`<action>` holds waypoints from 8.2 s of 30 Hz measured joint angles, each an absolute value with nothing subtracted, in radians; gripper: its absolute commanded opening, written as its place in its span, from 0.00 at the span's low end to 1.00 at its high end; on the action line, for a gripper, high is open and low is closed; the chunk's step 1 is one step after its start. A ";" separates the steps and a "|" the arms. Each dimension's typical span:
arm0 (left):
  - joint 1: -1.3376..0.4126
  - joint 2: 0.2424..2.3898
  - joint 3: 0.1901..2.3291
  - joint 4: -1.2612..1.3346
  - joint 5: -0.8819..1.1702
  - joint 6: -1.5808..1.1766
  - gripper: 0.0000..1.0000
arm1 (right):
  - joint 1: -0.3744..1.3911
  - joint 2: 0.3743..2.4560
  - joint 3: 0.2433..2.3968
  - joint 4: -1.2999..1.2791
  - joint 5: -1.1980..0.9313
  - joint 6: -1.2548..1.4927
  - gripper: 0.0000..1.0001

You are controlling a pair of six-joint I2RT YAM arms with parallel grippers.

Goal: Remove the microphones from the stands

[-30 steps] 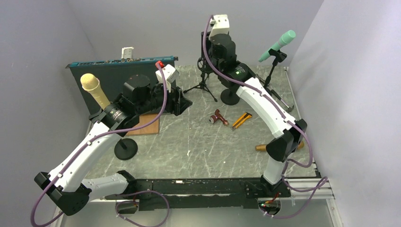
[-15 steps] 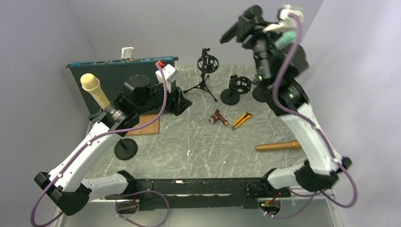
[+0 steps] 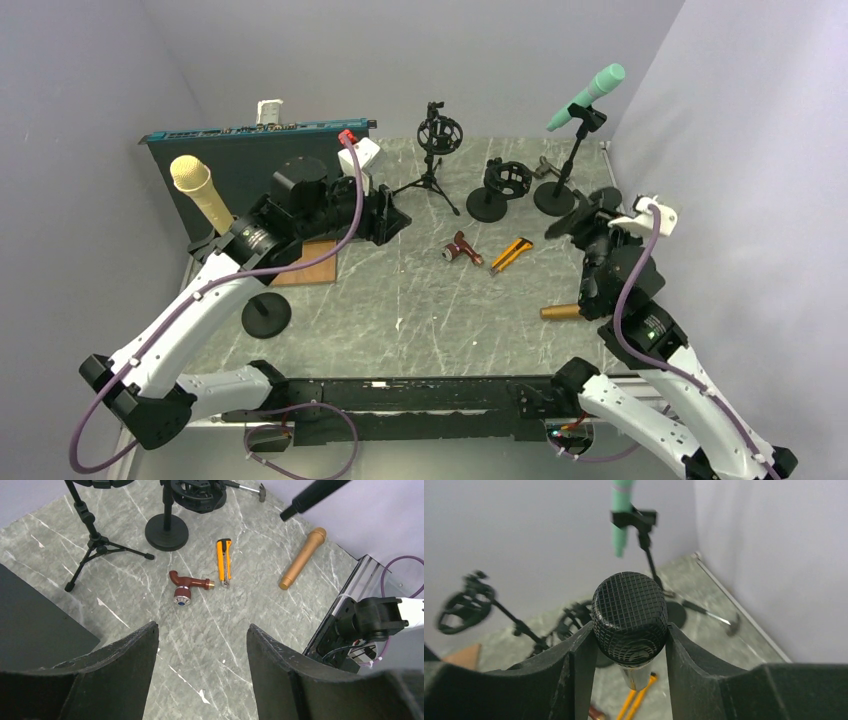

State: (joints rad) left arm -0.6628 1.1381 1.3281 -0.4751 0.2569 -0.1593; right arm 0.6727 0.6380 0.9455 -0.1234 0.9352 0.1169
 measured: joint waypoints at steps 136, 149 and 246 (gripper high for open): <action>-0.695 1.034 1.227 -0.430 0.183 -0.121 0.64 | -0.095 0.871 0.647 -0.247 -0.290 0.689 1.00; -0.695 0.888 1.133 -0.349 0.160 -0.153 0.64 | 0.509 1.137 0.524 0.442 0.028 0.898 0.99; -0.763 0.894 1.116 -0.323 -0.068 -0.065 0.64 | 0.451 1.663 1.163 0.506 0.012 0.965 0.91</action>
